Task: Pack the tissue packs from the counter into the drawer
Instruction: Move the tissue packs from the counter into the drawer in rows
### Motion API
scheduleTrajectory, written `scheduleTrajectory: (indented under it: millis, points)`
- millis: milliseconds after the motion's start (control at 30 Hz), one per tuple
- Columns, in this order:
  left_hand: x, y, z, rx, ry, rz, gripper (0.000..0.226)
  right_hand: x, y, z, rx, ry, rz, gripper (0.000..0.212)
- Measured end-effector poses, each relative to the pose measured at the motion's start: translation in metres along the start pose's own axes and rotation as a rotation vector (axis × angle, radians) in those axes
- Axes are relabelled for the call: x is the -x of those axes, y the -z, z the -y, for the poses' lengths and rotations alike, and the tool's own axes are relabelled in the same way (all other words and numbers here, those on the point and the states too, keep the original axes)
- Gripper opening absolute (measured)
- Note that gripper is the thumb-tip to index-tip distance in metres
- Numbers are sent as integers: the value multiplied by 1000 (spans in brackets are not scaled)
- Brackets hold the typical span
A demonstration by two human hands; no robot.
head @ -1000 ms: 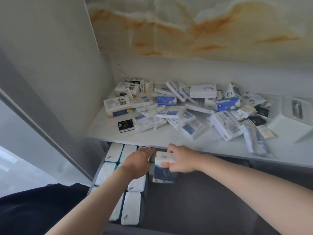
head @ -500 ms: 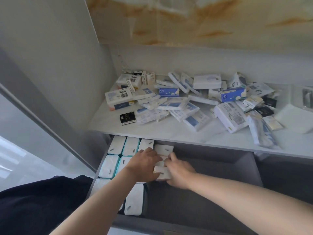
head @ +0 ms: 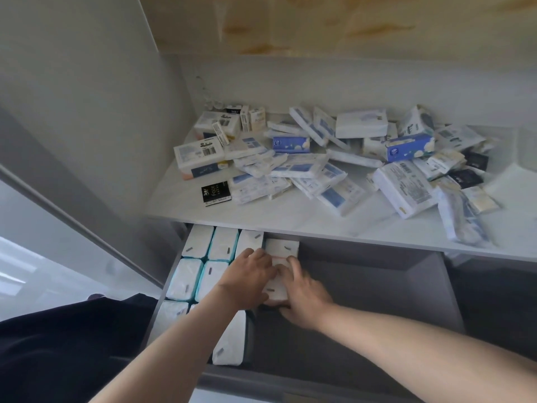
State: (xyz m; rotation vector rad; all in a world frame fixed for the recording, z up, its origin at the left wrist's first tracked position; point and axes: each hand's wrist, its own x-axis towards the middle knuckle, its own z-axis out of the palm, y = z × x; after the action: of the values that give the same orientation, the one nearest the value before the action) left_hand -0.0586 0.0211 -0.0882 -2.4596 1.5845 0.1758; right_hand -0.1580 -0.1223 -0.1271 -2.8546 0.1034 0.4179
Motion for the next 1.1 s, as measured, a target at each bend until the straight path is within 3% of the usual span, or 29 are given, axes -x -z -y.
scheduleTrajectory:
  millis: [133,233,400,533,667,933,1100]
  points:
    - [1,3,-2,-3,4,38,45,0,24,0,17,9,101,81]
    - [3,14,6,146,60,3,37,-1,53,3,30,9,127,71]
    - [7,60,47,237,333,-145,27,-12,107,15,-191,59,-33,35]
    - [11,94,93,324,504,-177,25,-36,149,33,-341,34,-145,28]
    - [14,115,130,251,550,-226,27,-77,185,57,-339,68,-270,29]
    - [8,95,197,533,807,-351,48,-177,212,92,-126,88,-322,45]
    - [-12,76,221,710,904,-341,60,-231,213,109,187,51,-203,73]
